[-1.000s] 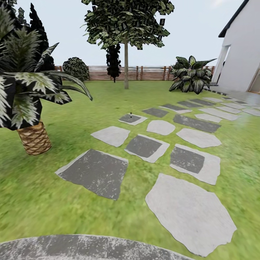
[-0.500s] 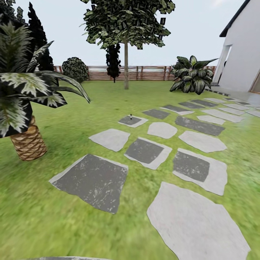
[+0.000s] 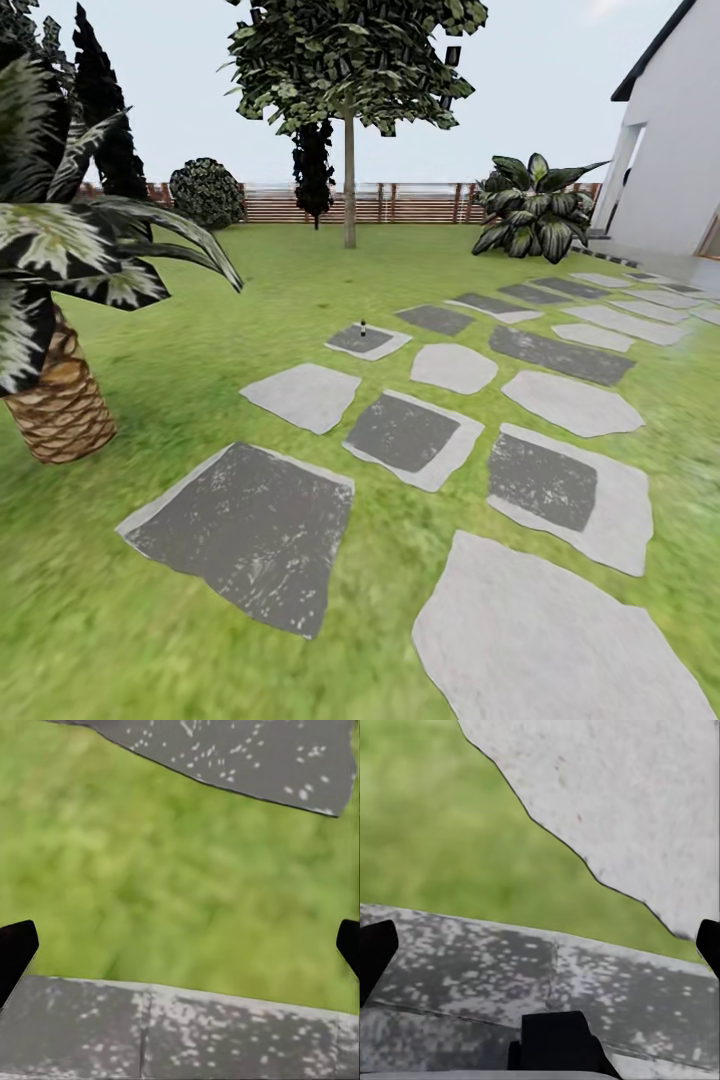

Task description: Pick up the pesticide atomizer in the garden and spray insectifuge to fully cover both potted plants in the garden.

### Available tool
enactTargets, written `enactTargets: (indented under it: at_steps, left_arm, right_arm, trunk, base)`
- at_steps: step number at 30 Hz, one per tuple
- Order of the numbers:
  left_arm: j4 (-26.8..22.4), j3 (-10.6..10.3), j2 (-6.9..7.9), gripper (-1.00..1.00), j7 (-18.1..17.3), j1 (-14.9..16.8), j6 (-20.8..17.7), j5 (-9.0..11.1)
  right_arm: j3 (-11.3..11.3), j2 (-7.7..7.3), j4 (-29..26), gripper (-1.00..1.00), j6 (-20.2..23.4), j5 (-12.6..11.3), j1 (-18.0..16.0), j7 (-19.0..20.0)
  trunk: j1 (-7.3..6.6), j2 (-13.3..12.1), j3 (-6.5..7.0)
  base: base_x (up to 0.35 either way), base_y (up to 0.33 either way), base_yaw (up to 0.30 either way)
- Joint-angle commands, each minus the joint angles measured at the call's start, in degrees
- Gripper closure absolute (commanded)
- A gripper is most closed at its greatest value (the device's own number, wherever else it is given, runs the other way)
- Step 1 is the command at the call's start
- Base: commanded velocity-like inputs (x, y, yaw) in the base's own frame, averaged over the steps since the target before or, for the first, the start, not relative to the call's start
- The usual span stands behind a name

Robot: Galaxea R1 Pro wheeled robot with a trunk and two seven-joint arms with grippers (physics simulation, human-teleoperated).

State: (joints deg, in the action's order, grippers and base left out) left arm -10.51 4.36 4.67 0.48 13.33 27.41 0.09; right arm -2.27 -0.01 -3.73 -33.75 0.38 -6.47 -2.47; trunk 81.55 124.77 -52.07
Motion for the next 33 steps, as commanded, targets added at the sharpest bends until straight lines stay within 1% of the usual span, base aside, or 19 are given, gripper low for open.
enactTargets:
  at_steps: [1, 33]
  left_arm:
    - [0.1, 0.2, -0.01, -1.0, 0.0, 0.0, 0.2, 0.0]
    - [0.1, 0.2, -0.01, -1.0, 0.0, 0.0, 0.2, 0.0]
  right_arm:
    - [-0.2, 0.01, 0.0, -1.0, -0.2, 0.1, 0.0, 0.0]
    - [-0.2, 0.01, 0.0, -1.0, -0.2, 0.1, 0.0, 0.0]
  trunk:
    - [0.03, 0.0, -0.05]
    - [0.03, 0.0, -0.05]
  base:
    - [0.337, 0.0, 0.0]
    - [0.337, 0.0, 0.0]
